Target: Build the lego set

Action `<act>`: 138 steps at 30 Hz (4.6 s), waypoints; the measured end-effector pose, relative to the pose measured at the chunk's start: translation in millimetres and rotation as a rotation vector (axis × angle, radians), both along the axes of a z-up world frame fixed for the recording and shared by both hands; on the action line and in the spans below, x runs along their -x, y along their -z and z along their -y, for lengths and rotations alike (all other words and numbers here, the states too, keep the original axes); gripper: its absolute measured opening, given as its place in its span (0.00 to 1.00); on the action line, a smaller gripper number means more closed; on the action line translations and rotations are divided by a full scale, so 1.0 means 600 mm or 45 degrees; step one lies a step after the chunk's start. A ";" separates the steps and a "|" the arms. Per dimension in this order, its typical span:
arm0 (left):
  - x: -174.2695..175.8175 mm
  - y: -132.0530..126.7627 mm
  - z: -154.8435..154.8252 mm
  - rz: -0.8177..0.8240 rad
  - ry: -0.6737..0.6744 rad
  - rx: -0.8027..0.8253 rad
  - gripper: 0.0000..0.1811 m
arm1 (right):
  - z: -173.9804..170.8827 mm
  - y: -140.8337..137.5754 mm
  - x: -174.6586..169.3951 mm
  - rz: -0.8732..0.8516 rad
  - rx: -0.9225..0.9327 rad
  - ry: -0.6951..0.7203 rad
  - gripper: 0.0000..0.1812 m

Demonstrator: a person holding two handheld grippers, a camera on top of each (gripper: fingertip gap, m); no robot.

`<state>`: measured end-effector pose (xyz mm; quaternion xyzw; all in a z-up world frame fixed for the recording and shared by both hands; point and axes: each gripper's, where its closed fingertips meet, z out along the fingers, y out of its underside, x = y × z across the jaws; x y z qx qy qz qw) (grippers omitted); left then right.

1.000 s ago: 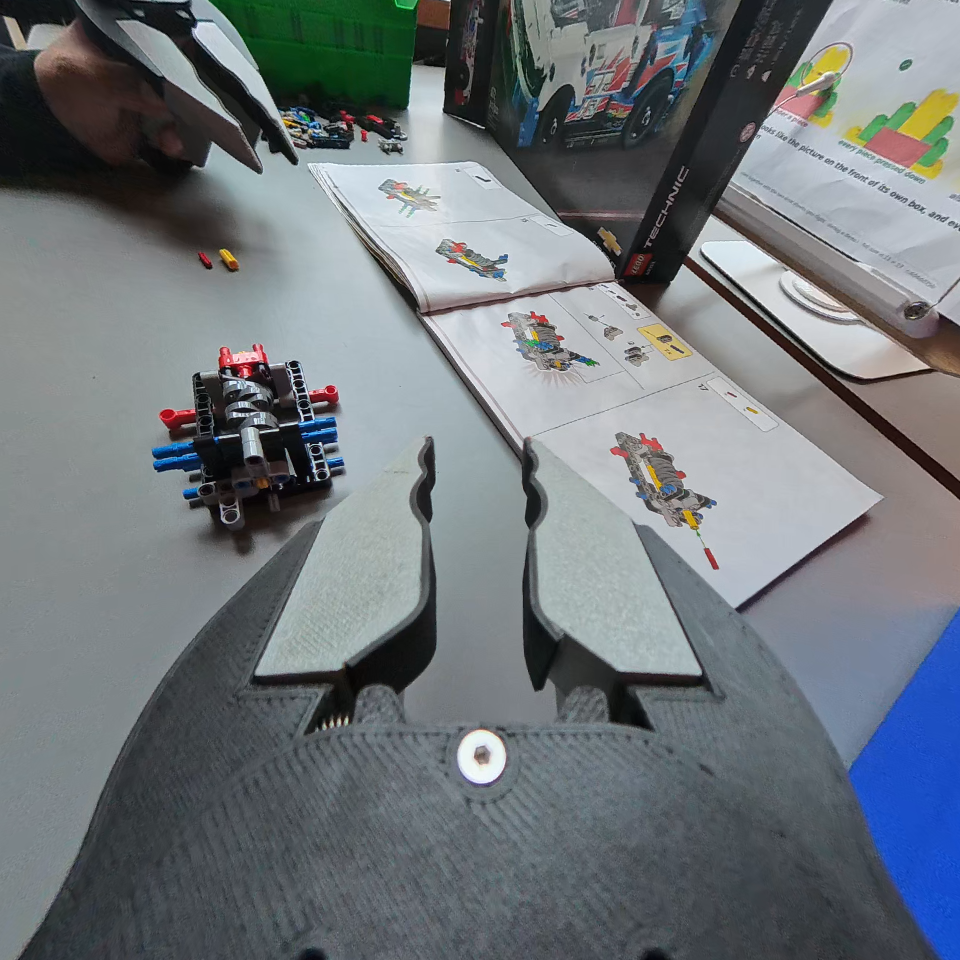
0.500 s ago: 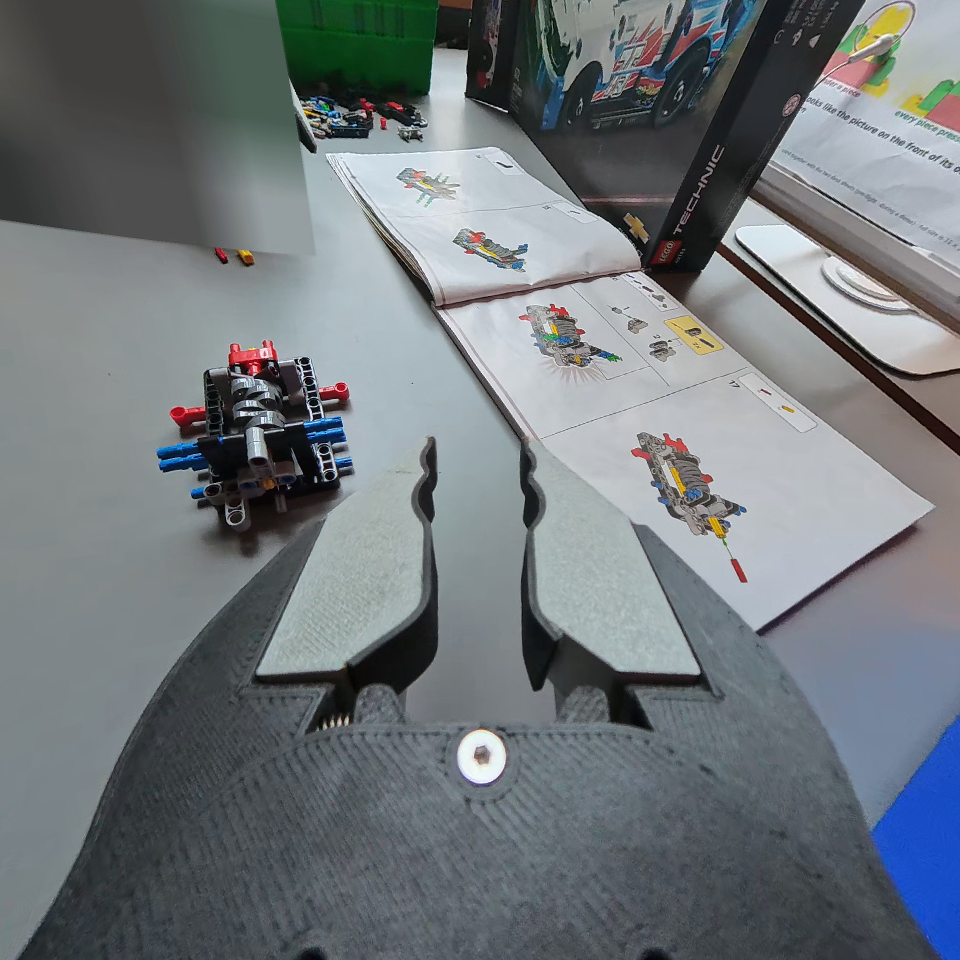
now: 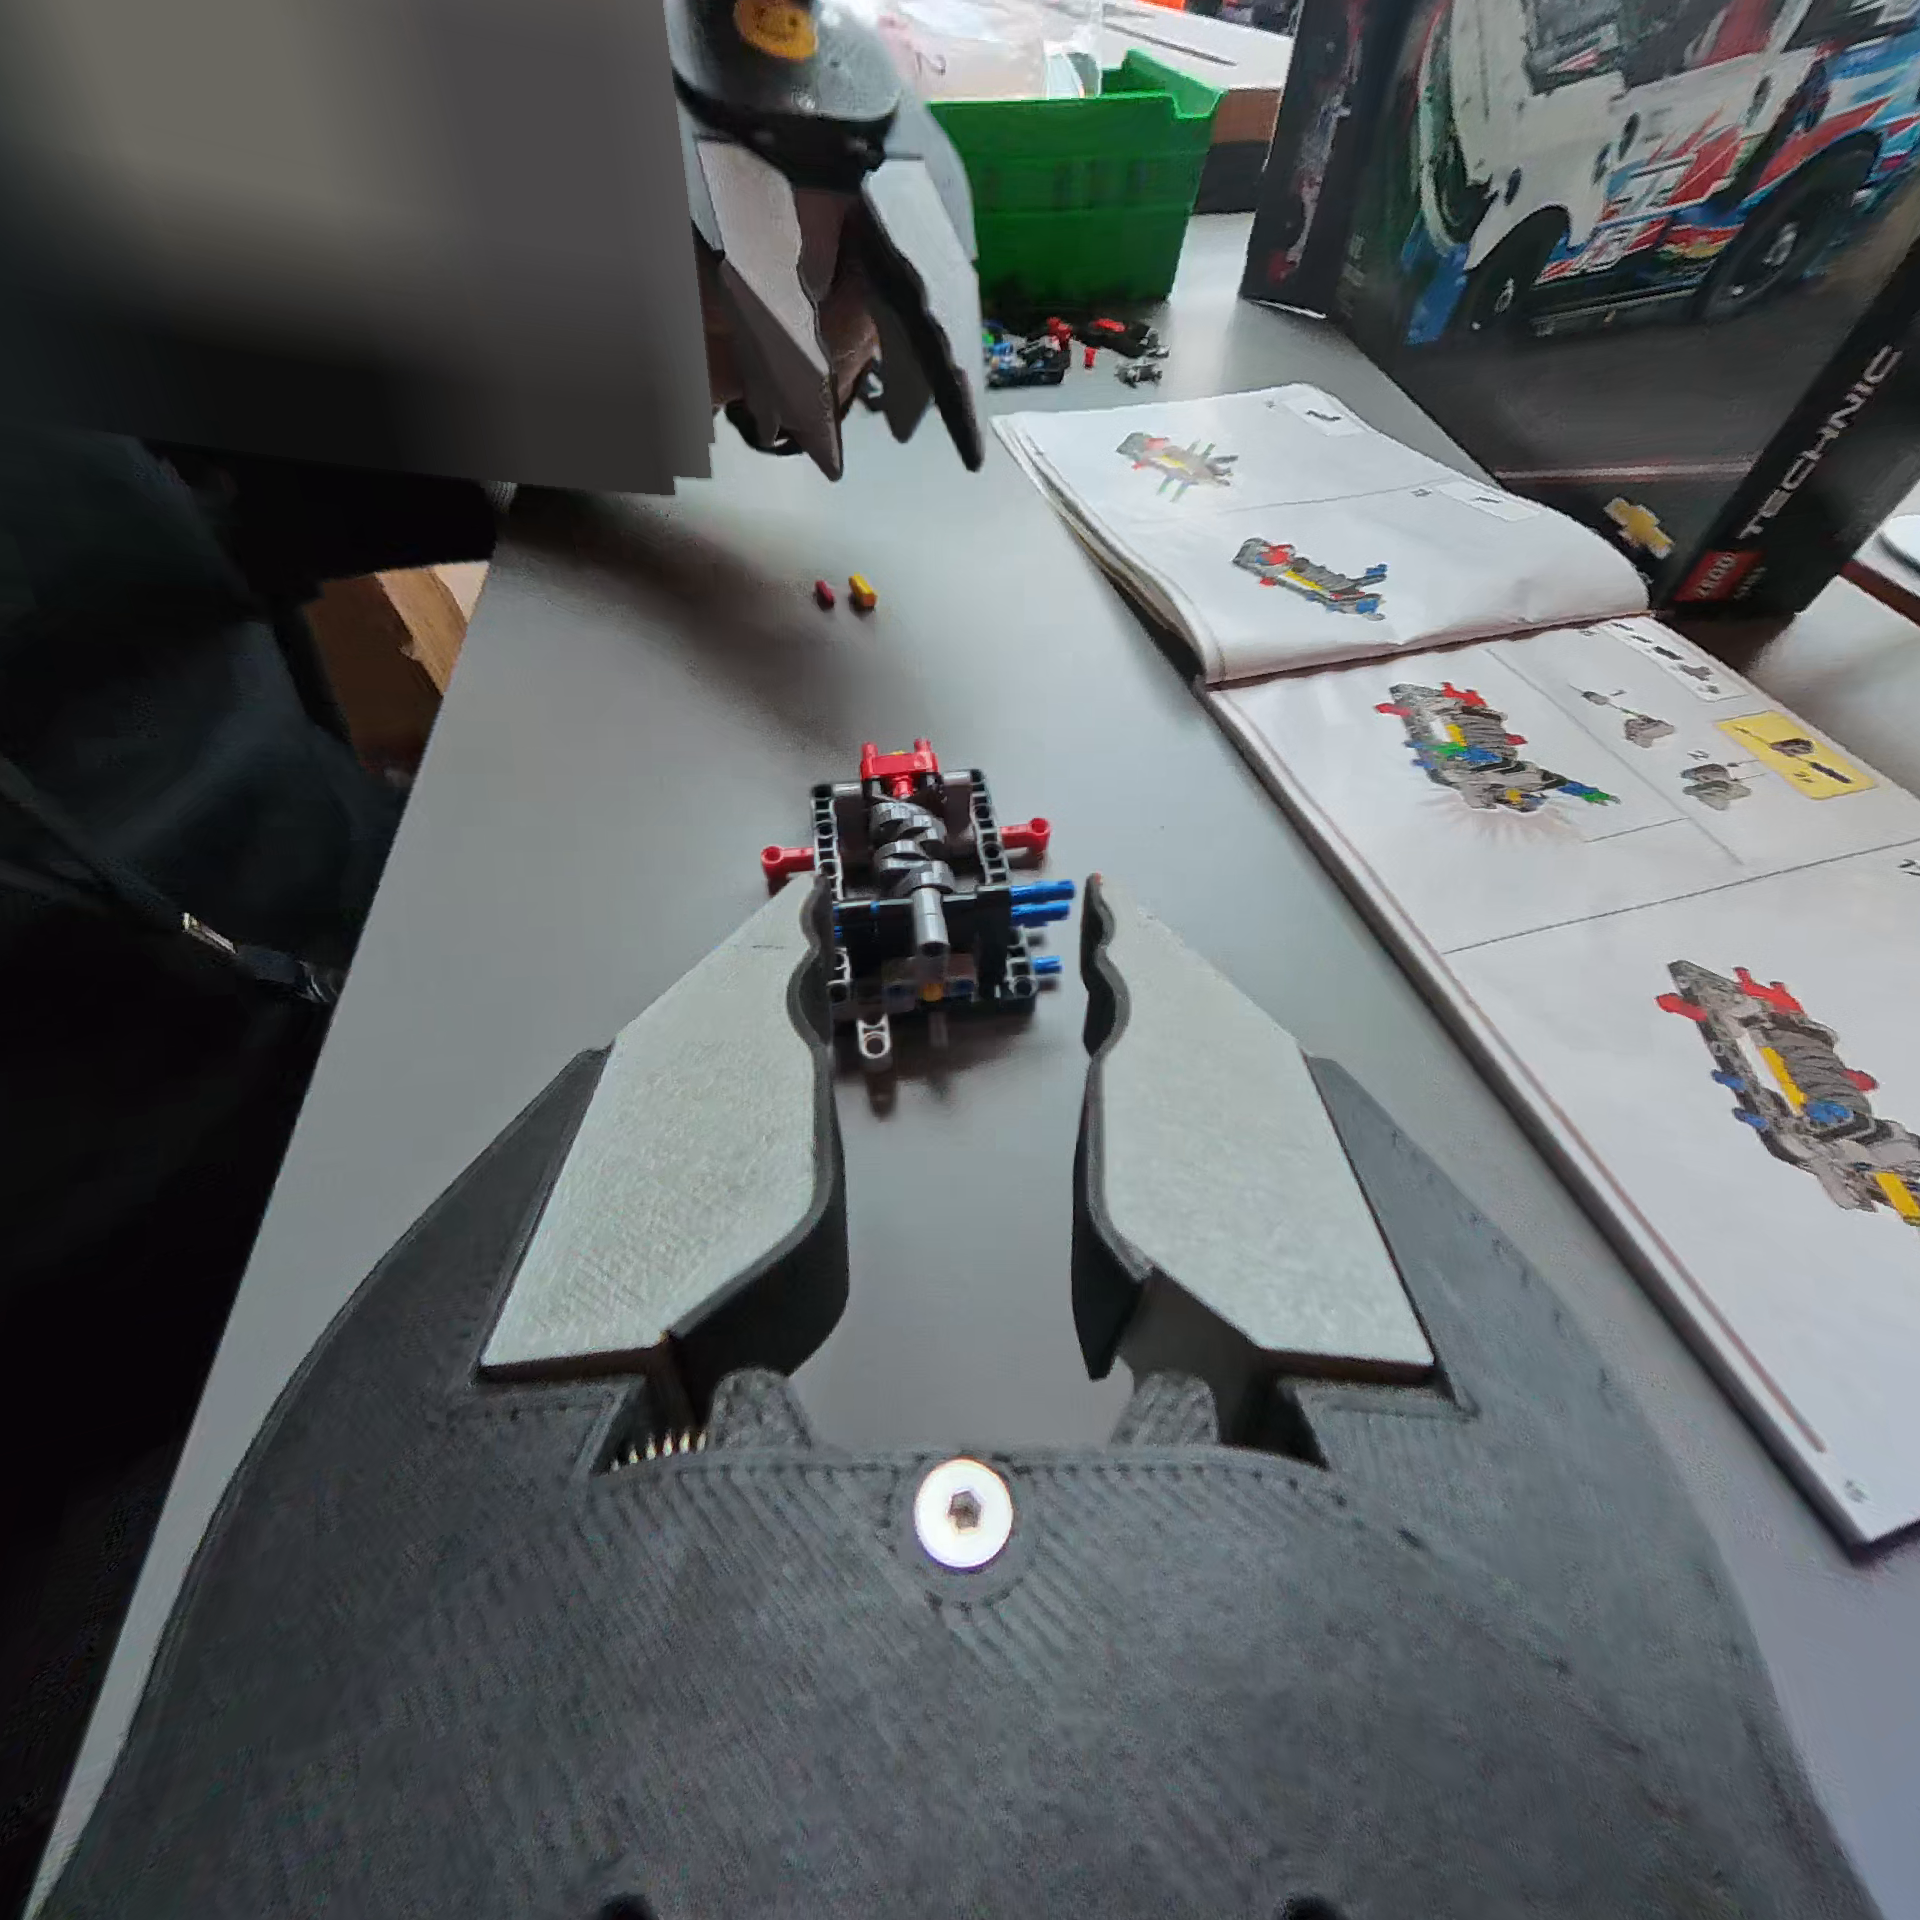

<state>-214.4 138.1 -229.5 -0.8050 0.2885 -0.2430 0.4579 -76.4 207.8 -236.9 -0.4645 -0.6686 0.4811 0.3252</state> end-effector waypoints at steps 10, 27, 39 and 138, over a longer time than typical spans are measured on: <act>-0.157 0.033 -0.044 -0.100 0.323 0.116 0.22 | 0.044 0.044 0.005 0.139 -0.129 -0.027 0.27; -0.196 0.064 -0.068 -0.142 0.504 0.213 0.16 | 0.041 0.053 0.004 0.165 -0.189 -0.015 0.22; -0.213 0.066 -0.066 -0.131 0.576 0.215 0.13 | 0.047 0.054 -0.003 0.186 -0.128 -0.063 0.19; -0.226 0.084 -0.062 -0.252 0.424 0.045 0.26 | 0.052 0.055 0.013 0.211 -0.082 0.002 0.22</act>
